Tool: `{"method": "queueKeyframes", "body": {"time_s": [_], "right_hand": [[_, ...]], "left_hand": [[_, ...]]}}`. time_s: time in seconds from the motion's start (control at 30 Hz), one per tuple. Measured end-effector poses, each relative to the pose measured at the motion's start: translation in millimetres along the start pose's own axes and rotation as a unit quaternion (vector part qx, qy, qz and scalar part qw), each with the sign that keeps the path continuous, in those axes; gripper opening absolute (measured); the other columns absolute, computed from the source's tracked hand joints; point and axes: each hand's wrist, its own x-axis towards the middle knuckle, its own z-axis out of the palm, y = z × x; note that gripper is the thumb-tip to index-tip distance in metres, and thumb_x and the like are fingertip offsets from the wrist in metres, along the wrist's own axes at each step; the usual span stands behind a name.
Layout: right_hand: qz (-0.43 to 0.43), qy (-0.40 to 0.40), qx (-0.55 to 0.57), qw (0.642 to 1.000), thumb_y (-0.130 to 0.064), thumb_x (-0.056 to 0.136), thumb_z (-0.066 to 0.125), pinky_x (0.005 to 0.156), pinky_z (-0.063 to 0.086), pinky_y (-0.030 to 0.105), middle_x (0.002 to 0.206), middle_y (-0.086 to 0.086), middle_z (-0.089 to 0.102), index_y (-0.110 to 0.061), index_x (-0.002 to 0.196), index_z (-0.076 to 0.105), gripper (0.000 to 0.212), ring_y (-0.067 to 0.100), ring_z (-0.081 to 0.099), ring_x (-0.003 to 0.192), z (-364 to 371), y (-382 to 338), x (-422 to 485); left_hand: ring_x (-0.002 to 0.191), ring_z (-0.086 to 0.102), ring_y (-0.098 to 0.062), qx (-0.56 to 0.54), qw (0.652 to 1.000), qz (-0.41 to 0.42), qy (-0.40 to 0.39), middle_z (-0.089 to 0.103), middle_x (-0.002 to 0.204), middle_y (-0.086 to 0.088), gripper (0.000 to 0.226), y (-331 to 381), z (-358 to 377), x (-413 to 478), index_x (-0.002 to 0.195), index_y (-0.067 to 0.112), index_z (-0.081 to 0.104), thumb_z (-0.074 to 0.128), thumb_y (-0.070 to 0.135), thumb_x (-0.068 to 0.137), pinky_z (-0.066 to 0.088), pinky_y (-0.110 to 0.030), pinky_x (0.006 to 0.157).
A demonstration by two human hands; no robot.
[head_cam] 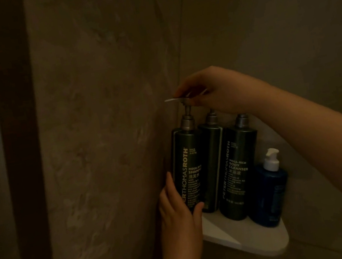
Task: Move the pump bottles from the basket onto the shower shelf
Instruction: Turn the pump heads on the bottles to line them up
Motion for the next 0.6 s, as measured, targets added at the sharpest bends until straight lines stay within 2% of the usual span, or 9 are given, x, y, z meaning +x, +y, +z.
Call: {"method": "queueKeyframes", "body": {"time_s": [0.07, 0.2, 0.37, 0.5, 0.6], "right_hand": [[-0.005, 0.014, 0.004, 1.0, -0.016, 0.089, 0.062, 0.074, 0.046, 0.014, 0.096, -0.012, 0.063, -0.027, 0.107, 0.068, 0.022, -0.001, 0.059, 0.087, 1, 1, 0], [-0.027, 0.037, -0.004, 0.999, -0.007, 0.085, 0.063, 0.078, 0.052, 0.025, 0.089, -0.016, 0.057, -0.026, 0.102, 0.07, 0.027, 0.004, 0.06, 0.088, 1, 4, -1], [-0.044, 0.069, 0.037, 0.996, 0.001, 0.081, 0.062, 0.075, 0.049, 0.017, 0.083, -0.023, 0.061, -0.037, 0.089, 0.067, 0.04, -0.013, 0.059, 0.08, 4, 10, -6], [-0.052, 0.092, 0.069, 0.992, 0.008, 0.079, 0.06, 0.078, 0.051, 0.014, 0.086, -0.021, 0.065, -0.036, 0.088, 0.067, 0.046, -0.009, 0.062, 0.085, 10, 14, -9], [-0.049, 0.105, 0.101, 0.988, 0.008, 0.079, 0.06, 0.082, 0.054, 0.022, 0.089, -0.015, 0.069, -0.036, 0.088, 0.068, 0.046, -0.004, 0.065, 0.085, 14, 16, -10]], "left_hand": [[0.133, 0.021, -0.01, 0.006, 1.0, 0.001, 0.002, 0.016, 0.147, 0.002, 0.096, 1, 0, 0, 0.129, 0.041, -0.028, 0.057, 0.04, 0.087, 0.015, -0.02, 0.103], [0.134, 0.024, -0.013, 0.019, 1.0, 0.003, 0.011, 0.018, 0.147, -0.001, 0.093, 1, 1, 0, 0.132, 0.037, -0.024, 0.057, 0.041, 0.087, 0.015, -0.02, 0.103], [0.134, 0.02, -0.012, 0.017, 1.0, 0.0, 0.017, 0.013, 0.147, 0.001, 0.096, 1, 3, 0, 0.128, 0.04, -0.031, 0.056, 0.043, 0.088, 0.012, -0.018, 0.102], [0.135, 0.02, -0.013, 0.014, 1.0, 0.0, 0.02, 0.015, 0.147, -0.001, 0.095, 2, 3, 0, 0.13, 0.039, -0.028, 0.057, 0.042, 0.087, 0.013, -0.019, 0.103], [0.135, 0.021, -0.014, 0.014, 1.0, -0.001, 0.02, 0.015, 0.147, -0.002, 0.097, 2, 2, 1, 0.128, 0.037, -0.03, 0.058, 0.042, 0.087, 0.017, -0.021, 0.106]]}}
